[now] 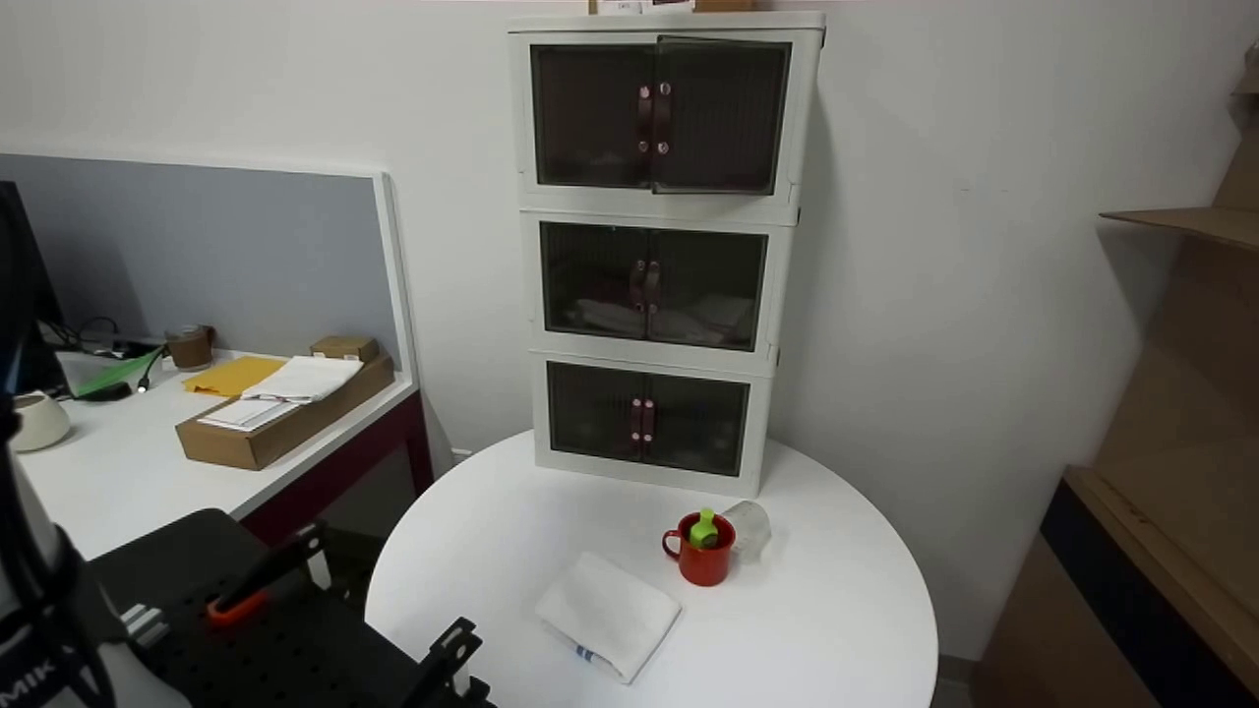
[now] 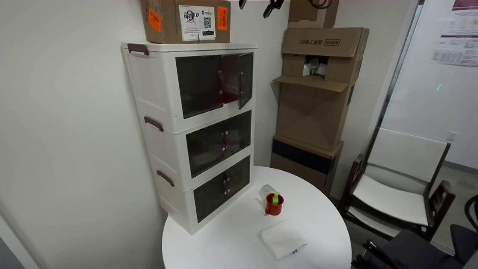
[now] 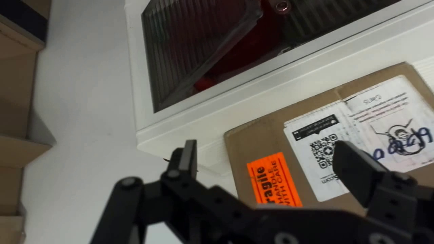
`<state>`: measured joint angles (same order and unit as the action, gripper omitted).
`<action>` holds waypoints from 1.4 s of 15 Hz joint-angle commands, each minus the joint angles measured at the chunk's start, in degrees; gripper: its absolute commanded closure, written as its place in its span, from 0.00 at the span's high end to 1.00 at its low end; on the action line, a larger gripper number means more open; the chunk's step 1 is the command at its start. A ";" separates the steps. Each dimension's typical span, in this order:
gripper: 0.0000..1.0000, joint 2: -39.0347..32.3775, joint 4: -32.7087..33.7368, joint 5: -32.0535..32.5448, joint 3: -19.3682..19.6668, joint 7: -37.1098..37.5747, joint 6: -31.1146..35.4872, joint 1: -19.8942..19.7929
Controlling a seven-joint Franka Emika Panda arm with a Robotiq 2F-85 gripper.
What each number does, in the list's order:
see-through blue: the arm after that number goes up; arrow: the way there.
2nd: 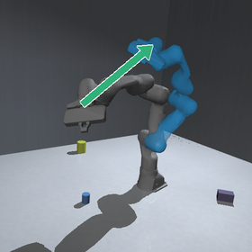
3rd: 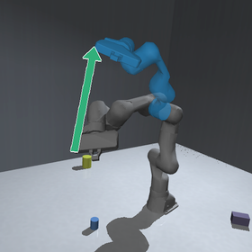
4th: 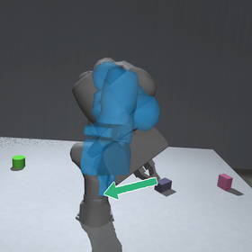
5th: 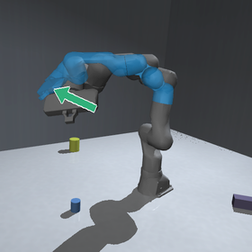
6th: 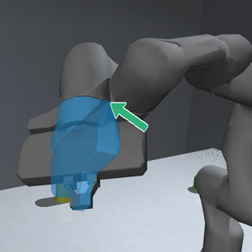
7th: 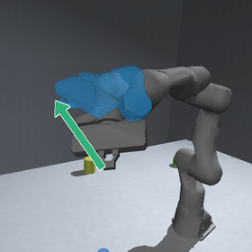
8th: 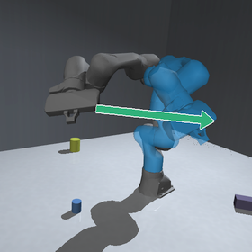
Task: Open the top right cabinet door
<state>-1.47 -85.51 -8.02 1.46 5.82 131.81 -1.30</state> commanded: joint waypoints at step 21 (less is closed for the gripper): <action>1.00 -7.91 -8.42 2.74 1.66 29.77 4.41 0.52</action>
<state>-11.10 -90.55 -4.29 2.58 35.05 134.96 -1.06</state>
